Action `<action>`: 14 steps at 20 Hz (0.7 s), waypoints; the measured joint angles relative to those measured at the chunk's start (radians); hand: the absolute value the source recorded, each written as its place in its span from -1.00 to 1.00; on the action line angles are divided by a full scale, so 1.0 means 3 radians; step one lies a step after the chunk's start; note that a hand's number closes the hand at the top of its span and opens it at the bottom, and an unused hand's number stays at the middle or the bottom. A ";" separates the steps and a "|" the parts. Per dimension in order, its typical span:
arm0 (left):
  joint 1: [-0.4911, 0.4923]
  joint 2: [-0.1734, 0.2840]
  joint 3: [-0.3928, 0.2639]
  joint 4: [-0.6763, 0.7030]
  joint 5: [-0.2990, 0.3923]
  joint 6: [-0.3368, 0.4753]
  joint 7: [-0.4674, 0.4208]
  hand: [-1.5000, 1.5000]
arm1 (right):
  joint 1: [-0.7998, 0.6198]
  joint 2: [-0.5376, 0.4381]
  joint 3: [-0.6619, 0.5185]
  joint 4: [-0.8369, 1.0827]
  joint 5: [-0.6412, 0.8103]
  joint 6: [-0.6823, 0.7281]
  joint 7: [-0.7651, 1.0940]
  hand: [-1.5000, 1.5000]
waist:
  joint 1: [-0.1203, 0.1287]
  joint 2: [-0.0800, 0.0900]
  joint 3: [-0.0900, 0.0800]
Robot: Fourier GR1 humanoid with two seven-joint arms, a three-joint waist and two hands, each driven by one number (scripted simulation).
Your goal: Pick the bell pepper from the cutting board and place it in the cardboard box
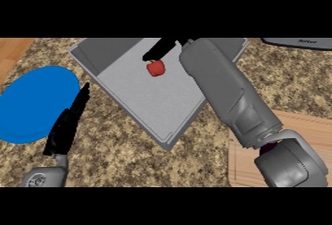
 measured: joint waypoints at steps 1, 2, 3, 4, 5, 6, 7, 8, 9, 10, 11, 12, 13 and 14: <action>-0.0008 0.0014 0.0016 0.0000 0.0006 -0.0005 0.0003 0.00 | -0.0003 0.0001 -0.0077 -0.0017 -0.0078 -0.0071 -0.0028 -1.00 | -0.0009 0.0001 0.0001; 0.0004 0.0013 0.0017 0.0006 0.0005 -0.0003 -0.0010 0.00 | -0.0010 0.0001 -0.0159 -0.0033 -0.0162 -0.0117 -0.0057 -1.00 | -0.0020 0.0001 0.0002; 0.0012 0.0018 0.0035 0.0012 0.0012 0.0001 -0.0016 0.00 | -0.0005 -0.0004 -0.0242 -0.0045 -0.0237 -0.0136 -0.0100 -1.00 | -0.0042 0.0000 0.0002; 0.0025 0.0017 0.0037 0.0014 0.0011 0.0004 -0.0017 0.00 | -0.0002 -0.0004 -0.0326 -0.0059 -0.0318 -0.0158 -0.0141 -1.00 | -0.0060 -0.0001 0.0003; 0.0024 0.0018 0.0043 0.0005 0.0011 0.0008 0.0001 0.00 | 0.0003 -0.0006 -0.0409 -0.0076 -0.0396 -0.0174 -0.0190 -1.00 | -0.0080 -0.0004 0.0004; 0.0049 0.0021 0.0051 -0.0009 0.0023 0.0003 -0.0008 0.00 | 0.0007 -0.0005 -0.0485 -0.0085 -0.0467 -0.0193 -0.0230 -1.00 | -0.0092 -0.0009 0.0004; 0.0053 0.0022 0.0058 -0.0025 0.0027 0.0005 0.0006 0.00 | 0.0013 -0.0022 -0.0560 -0.0094 -0.0536 -0.0191 -0.0273 -1.00 | -0.0110 -0.0013 0.0004; 0.0065 0.0034 0.0070 -0.0038 0.0037 -0.0004 0.0010 0.00 | 0.0015 -0.0069 -0.0624 -0.0093 -0.0590 -0.0179 -0.0305 -1.00 | -0.0123 -0.0015 0.0004; 0.0068 0.0036 0.0074 -0.0044 0.0040 -0.0006 0.0017 0.00 | 0.0033 -0.0115 -0.0689 -0.0093 -0.0644 -0.0176 -0.0352 -1.00 | -0.0137 -0.0016 0.0004; 0.0068 0.0048 0.0091 -0.0059 0.0048 -0.0008 0.0027 0.00 | 0.0037 -0.0160 -0.0752 -0.0087 -0.0696 -0.0180 -0.0371 -1.00 | -0.0148 -0.0018 0.0005; 0.0069 0.0049 0.0107 -0.0054 0.0050 0.0003 0.0021 0.00 | 0.0067 -0.0221 -0.0803 -0.0077 -0.0732 -0.0183 -0.0409 -1.00 | -0.0162 -0.0018 0.0004; 0.0086 0.0028 0.0094 -0.0056 0.0033 0.0026 0.0017 0.00 | 0.0081 -0.0271 -0.0842 -0.0066 -0.0757 -0.0204 -0.0433 -1.00 | -0.0175 -0.0021 0.0005; 0.0110 0.0022 0.0087 -0.0069 0.0022 0.0035 0.0016 0.00 | 0.0088 -0.0349 -0.0886 -0.0058 -0.0787 -0.0197 -0.0443 -1.00 | -0.0186 -0.0024 0.0004; 0.0126 0.0026 0.0100 -0.0070 0.0029 0.0036 0.0010 0.00 | 0.0096 -0.0439 -0.0932 -0.0043 -0.0819 -0.0176 -0.0446 -1.00 | -0.0189 -0.0023 0.0004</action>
